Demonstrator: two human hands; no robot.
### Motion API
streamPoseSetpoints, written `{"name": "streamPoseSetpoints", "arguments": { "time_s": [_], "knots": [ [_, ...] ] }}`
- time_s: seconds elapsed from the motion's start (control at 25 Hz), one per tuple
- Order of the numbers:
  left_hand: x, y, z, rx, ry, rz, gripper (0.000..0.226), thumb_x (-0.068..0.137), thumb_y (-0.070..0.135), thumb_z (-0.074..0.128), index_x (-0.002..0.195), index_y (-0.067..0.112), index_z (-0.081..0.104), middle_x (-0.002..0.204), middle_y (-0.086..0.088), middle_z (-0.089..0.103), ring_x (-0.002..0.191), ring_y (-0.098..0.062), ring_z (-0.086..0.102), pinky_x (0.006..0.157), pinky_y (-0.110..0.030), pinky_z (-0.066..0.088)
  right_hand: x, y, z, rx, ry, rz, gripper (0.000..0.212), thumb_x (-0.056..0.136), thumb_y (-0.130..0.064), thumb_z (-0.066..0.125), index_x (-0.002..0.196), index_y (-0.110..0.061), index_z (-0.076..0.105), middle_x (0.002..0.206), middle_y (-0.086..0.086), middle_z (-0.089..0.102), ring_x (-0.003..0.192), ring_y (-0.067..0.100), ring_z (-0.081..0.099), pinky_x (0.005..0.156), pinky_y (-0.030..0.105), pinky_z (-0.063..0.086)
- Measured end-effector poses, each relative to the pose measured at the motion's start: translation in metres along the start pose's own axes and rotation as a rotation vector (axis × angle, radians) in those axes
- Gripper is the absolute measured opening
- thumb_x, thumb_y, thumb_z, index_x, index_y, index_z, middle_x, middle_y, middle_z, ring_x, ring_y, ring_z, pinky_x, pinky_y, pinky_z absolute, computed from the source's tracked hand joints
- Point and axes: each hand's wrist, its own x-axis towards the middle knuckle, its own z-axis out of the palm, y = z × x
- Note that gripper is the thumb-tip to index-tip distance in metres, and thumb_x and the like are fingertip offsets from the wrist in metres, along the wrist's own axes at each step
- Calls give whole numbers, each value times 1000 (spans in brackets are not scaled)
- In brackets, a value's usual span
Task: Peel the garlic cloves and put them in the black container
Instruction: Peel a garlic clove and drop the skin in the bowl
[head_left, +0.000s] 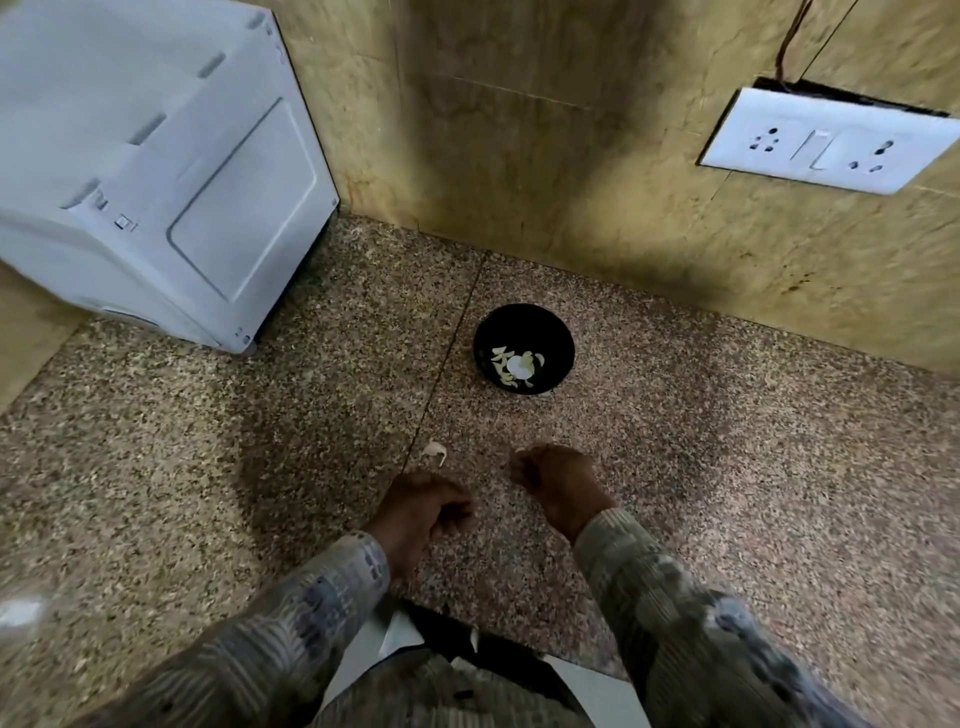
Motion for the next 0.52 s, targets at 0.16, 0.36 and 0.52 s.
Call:
{"name": "streamPoseSetpoints", "arguments": {
  "time_s": [0.16, 0.36, 0.52],
  "knots": [
    [12, -6, 1, 18, -23, 6, 17, 86, -14, 67, 81, 2, 68, 81, -20, 74, 69, -29, 73, 73, -42, 62, -6, 21, -12, 202, 20, -12, 17, 100, 5, 55, 90, -7, 62, 89, 10, 67, 84, 22, 66, 90, 42, 57],
    [23, -16, 14, -15, -72, -84, 29, 85, -18, 59, 75, 3, 75, 76, -15, 72, 65, -24, 69, 68, -36, 60, -8, 26, -19, 525, 31, -33, 24, 103, 2, 53, 88, -15, 61, 83, 3, 69, 80, 18, 68, 81, 34, 57],
    [27, -21, 13, -46, -88, -173, 34, 86, -16, 48, 71, 0, 74, 77, -17, 68, 61, -26, 60, 56, -33, 53, -4, 4, -13, 560, -5, -29, 26, 105, 3, 48, 86, -13, 56, 94, 9, 69, 88, 21, 68, 83, 36, 56]
  ]
}}
